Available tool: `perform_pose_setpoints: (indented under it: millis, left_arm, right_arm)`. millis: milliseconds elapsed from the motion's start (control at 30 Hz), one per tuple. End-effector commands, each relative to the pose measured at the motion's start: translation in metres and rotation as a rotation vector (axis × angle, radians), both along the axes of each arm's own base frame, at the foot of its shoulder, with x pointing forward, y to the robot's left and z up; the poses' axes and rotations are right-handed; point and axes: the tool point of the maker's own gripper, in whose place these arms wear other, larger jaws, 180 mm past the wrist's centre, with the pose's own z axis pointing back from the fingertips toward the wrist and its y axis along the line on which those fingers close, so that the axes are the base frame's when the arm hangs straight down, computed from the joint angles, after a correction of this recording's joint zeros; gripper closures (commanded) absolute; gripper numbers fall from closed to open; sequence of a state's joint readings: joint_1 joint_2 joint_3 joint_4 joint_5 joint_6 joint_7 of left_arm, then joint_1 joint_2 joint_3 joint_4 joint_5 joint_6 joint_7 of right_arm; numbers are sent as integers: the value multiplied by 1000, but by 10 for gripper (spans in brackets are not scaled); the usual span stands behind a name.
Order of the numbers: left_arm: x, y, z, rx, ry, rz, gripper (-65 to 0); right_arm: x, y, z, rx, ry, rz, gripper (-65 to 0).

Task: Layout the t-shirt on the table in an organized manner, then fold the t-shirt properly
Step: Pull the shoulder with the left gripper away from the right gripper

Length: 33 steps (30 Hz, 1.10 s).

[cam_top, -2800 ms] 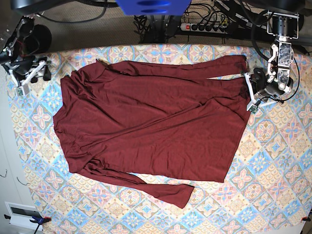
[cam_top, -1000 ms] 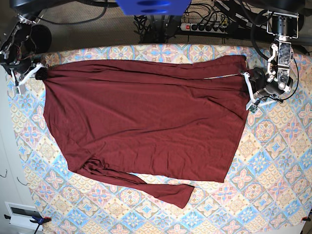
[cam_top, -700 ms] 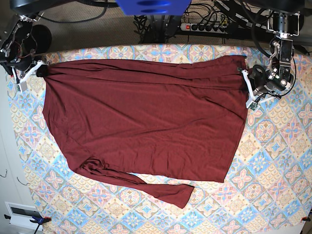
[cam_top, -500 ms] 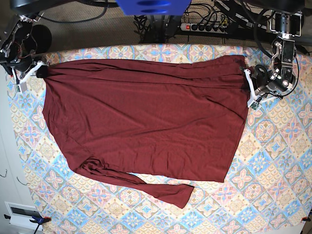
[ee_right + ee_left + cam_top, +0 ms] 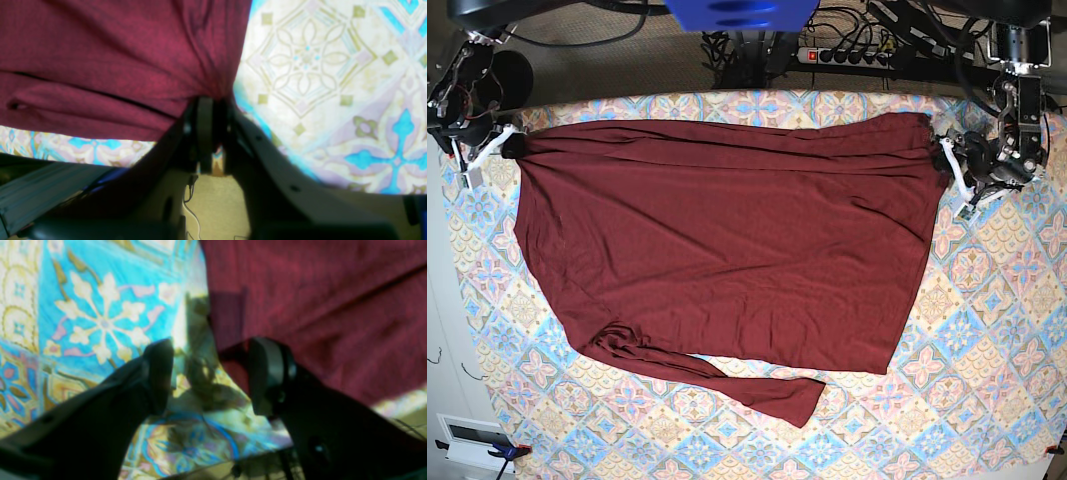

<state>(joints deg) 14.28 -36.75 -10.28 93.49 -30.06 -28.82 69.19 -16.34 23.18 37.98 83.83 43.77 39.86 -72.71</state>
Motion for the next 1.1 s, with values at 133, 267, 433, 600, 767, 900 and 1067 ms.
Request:
perform_pose_setpoints:
  millis: [133,267,433,600,767,900,1067]
  left_arm:
    - [-5,17,46,-29,-114,61,-354]
    - [-31,15,53,-70,-103,120,-354]
    - [-56,1,43,-173,-75,197,-354]
    - [-80,-15,25,-229,-24,248,-354]
    - [-82,-25,20,-264,-26,276,-354]
    - [-74,-33,19,-292,-46,287,-354]
    - [-75,-32,-6,-288,14,319,-354]
  right_arm:
    - [9,-8,13,-26,-38,10,-10]
    - [9,-8,13,-25,-39,8,-10]
    - [9,-7,12,-24,-37,10,-10]
    - [9,-7,12,-24,-37,10,-10]
    - [9,-6,12,-24,-39,13,-11]
    - [9,-6,12,-24,-39,13,-11]
    - [9,-7,13,-26,-42,10,-11]
